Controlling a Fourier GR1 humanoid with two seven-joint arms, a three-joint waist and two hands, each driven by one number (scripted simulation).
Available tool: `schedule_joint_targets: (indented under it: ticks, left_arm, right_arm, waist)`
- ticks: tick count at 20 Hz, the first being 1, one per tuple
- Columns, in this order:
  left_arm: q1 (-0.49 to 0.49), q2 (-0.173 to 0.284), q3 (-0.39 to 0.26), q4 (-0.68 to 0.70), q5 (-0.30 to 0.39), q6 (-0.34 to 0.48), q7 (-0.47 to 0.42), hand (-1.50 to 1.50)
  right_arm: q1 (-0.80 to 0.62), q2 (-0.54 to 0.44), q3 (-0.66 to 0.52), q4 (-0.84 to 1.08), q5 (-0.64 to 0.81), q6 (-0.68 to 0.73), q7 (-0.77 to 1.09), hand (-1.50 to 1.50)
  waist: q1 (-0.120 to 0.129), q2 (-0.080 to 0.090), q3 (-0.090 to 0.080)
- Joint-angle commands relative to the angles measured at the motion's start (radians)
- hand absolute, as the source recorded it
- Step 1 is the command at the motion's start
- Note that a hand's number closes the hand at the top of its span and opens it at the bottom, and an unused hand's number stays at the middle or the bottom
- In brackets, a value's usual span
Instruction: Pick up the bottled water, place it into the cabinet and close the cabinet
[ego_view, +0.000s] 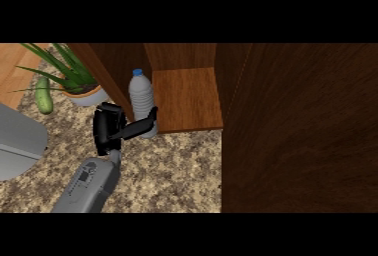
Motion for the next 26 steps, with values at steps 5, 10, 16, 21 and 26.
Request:
schedule_joint_targets:
  ticks: [5,10,16,21,26]
  left_arm:
    - [-0.255,-0.044,-0.067,0.162,-0.083,0.02,0.072,-1.5]
    - [-0.27,-0.006,-0.059,0.156,-0.08,0.006,0.115,-1.5]
    - [-0.29,0.011,-0.07,0.118,-0.092,-0.003,0.126,-1.5]
    - [-0.255,-0.011,-0.073,0.035,-0.052,-0.041,0.058,-1.5]
    - [-0.218,-0.045,-0.103,-0.007,-0.049,-0.045,0.003,-1.5]
  right_arm:
    - [-0.014,-0.009,0.011,-0.05,-0.04,-0.019,0.018,-1.5]
    - [-0.024,-0.026,0.011,-0.033,-0.047,-0.006,0.018,-1.5]
    - [-0.05,-0.032,0.029,-0.021,-0.029,-0.003,0.016,-1.5]
    - [-0.055,-0.027,0.031,-0.02,-0.002,-0.014,0.017,-1.5]
    - [-0.073,-0.041,0.018,-0.037,-0.025,-0.028,0.022,-1.5]
  waist:
    - [-0.052,0.033,-0.006]
    - [-0.068,0.036,-0.006]
    - [-0.076,0.038,-0.006]
    - [-0.073,0.031,-0.008]
    - [-0.073,0.028,-0.009]
